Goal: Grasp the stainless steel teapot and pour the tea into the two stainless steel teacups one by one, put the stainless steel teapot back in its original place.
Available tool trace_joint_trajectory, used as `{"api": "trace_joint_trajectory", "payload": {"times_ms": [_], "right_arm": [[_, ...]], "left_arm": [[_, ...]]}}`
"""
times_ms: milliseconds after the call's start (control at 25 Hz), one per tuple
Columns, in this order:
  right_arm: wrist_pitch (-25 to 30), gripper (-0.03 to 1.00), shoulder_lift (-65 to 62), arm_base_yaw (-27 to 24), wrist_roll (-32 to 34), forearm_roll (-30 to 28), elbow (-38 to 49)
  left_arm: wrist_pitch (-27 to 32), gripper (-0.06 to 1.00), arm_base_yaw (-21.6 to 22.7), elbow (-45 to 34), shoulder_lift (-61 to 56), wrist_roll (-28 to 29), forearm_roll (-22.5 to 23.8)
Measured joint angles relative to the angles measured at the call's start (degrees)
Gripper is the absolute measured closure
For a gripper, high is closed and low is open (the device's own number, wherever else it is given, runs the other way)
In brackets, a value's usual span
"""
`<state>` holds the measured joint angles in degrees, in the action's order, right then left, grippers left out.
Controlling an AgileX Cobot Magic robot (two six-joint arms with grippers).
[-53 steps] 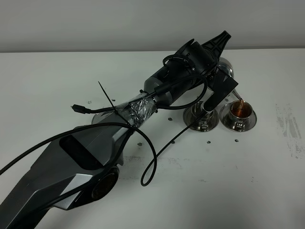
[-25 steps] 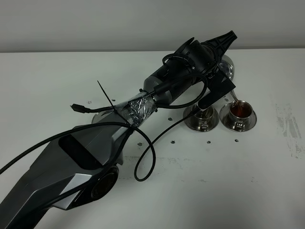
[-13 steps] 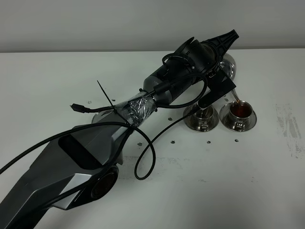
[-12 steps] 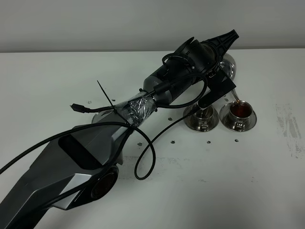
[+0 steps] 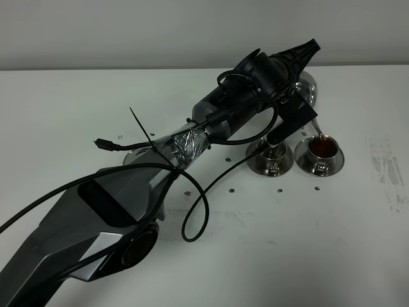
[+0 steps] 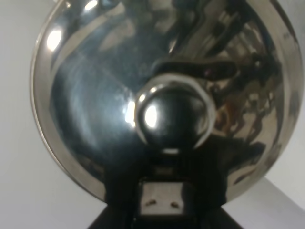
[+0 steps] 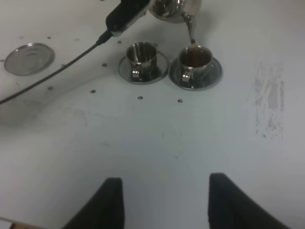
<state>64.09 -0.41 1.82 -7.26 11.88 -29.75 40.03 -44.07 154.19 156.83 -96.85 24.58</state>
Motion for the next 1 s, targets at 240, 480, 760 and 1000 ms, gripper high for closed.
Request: {"api": "trace_joint_trajectory", "payload": {"times_ms": [240,480,760,1000], "right_arm": [[0.0,0.57,0.0,0.0,0.0,0.0,0.0],[0.0,0.57,0.0,0.0,0.0,0.0,0.0],[0.0,0.57,0.0,0.0,0.0,0.0,0.0],[-0.1,0.57,0.0,0.0,0.0,0.1,0.0]], "left_arm": [[2.6,0.71,0.0,0.0,0.0,6.2,-0.7],[4.8,0.71,0.1,0.0,0.0,11.9,-1.1],[6.6,0.71,1.2,0.0,-0.2,16.0,-3.1],[8.2,0.71,2.0,-0.6,-3.0,16.4,-8.7]]}}
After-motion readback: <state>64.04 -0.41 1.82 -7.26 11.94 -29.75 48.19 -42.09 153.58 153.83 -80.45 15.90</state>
